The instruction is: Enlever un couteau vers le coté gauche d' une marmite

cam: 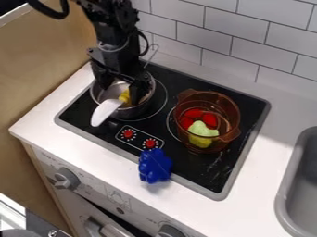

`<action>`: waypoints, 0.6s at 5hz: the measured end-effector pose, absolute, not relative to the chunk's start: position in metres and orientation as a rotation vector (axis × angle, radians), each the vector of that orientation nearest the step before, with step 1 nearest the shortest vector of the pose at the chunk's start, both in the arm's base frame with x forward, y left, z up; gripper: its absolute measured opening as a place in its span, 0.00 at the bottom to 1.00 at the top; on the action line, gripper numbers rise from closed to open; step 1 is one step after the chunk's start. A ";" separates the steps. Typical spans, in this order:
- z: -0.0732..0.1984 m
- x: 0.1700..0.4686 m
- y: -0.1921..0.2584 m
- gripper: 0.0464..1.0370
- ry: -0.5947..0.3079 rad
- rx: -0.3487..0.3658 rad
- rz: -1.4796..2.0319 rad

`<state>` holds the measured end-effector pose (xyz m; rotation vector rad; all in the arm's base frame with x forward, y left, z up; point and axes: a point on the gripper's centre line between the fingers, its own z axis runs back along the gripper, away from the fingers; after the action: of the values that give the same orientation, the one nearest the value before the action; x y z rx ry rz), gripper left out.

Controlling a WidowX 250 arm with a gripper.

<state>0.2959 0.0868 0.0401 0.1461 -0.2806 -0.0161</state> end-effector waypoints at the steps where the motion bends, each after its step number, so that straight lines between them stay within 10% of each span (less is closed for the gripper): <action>1: 0.034 0.298 0.087 0.96 -0.284 0.132 -0.020; 2: 0.027 0.300 0.086 0.93 -0.278 0.111 -0.031; 3: 0.026 0.303 0.086 0.67 -0.270 0.101 -0.024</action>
<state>0.3029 0.0860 0.0263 0.1006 -0.2700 -0.0243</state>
